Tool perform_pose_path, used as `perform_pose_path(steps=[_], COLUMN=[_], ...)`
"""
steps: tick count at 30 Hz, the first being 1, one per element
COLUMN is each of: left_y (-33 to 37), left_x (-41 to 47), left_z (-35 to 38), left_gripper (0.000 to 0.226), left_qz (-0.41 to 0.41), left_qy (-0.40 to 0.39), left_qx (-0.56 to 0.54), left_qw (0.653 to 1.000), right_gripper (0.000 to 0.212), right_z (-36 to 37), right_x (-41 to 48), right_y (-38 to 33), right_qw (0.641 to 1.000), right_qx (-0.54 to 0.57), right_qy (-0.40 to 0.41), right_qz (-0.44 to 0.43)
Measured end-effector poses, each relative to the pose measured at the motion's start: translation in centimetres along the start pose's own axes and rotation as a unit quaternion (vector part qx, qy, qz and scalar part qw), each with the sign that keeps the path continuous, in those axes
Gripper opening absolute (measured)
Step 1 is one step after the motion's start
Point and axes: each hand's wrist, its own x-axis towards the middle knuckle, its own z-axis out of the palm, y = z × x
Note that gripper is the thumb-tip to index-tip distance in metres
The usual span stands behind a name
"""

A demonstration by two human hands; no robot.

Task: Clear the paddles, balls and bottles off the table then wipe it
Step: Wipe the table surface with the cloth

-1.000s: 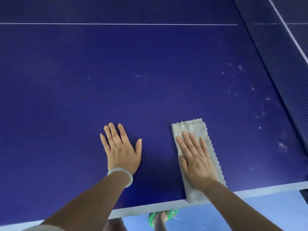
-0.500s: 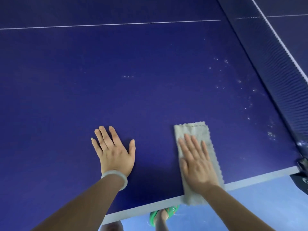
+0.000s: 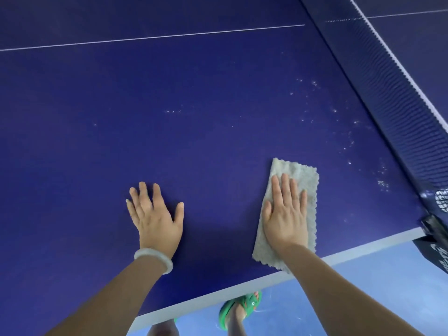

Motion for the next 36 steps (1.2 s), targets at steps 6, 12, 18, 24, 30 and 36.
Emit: perform_pose_path(steps=[6, 12, 18, 24, 30, 36], left_y=[10.0, 16.7, 17.1, 17.2, 17.1, 17.1], left_x=[0.4, 1.2, 0.7, 0.7, 0.6, 0.6], left_z=[2.0, 5.3, 6.2, 6.4, 6.8, 7.1], left_gripper=[0.058, 0.076, 0.081, 0.081, 0.078, 0.078], left_qz=[0.207, 0.106, 0.105, 0.095, 0.102, 0.100], left_qy=[-0.055, -0.097, -0.067, -0.072, -0.046, -0.029], left_qx=[-0.047, 0.090, 0.134, 0.148, 0.149, 0.149], left_qw=[0.976, 0.986, 0.983, 0.982, 0.983, 0.983], right_gripper=[0.063, 0.061, 0.061, 0.064, 0.064, 0.063], right_z=[0.2, -0.4, -1.6, -2.5, -2.4, -4.2], right_x=[0.1, -1.5, -0.4, 2.3, -0.8, 4.7], right_y=[-0.1, 3.4, 12.0, 14.1, 18.7, 24.2], right_qw=[1.000, 0.999, 0.983, 0.982, 0.985, 0.970], right_qx=[0.018, 0.044, 0.050, 0.053, 0.019, -0.012], right_qy=[0.011, 0.007, 0.023, 0.032, 0.030, 0.000], right_qz=[-0.006, 0.029, 0.177, 0.178, 0.167, 0.243])
